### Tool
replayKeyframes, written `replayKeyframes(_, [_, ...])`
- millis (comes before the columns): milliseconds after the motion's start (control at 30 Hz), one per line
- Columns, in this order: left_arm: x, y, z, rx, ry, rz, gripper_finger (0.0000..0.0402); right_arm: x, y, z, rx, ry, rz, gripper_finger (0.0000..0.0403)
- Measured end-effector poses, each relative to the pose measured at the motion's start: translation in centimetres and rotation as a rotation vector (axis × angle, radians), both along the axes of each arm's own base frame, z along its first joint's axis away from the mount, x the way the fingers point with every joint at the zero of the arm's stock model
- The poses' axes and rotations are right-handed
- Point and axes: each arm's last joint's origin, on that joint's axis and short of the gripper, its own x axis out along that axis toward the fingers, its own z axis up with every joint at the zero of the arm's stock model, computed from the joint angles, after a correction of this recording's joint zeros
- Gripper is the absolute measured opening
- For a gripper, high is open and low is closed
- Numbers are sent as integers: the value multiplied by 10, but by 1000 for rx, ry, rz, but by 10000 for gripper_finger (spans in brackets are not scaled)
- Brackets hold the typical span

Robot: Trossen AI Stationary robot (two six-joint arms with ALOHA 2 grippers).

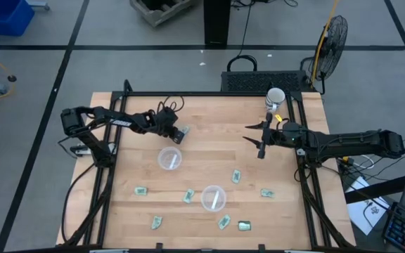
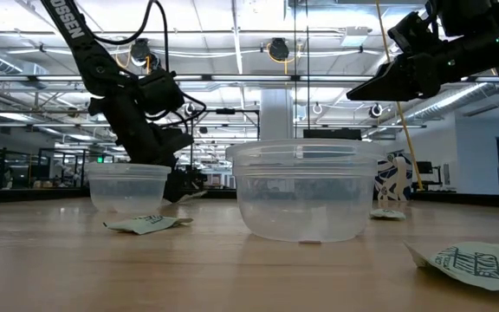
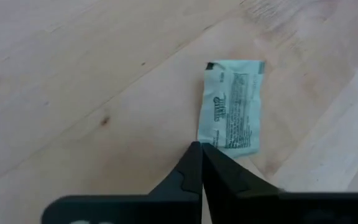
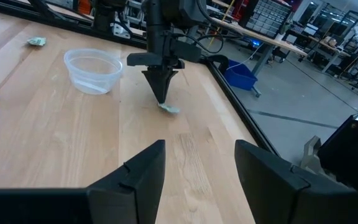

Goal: Pick and place items into bin
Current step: Put the white stevia packet into the top transparent bin

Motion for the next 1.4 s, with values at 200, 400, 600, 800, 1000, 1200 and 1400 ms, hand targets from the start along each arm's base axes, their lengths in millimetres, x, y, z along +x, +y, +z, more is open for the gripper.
replayKeyframes(200, [-1,-1,8,53,-14,-52,4,0,0,0,0,0,0,185])
replayKeyframes(400, [-10,-6,55,144,-161,-88,3,0,0,0,0,0,0,185])
replayKeyframes(600, [-29,-31,104,214,-299,-140,4,0,0,0,0,0,0,185])
replayKeyframes(800, [-33,-43,110,341,-242,-201,9,0,0,0,0,0,0,185])
replayKeyframes(1000, [-11,-35,90,393,-217,-232,73,0,0,2,-14,-20,2,185])
replayKeyframes(1200, [13,-29,56,373,-193,-265,163,2,0,9,-50,-86,7,185])
replayKeyframes(1400, [22,-25,27,360,-110,-283,179,2,0,10,-59,-93,8,185])
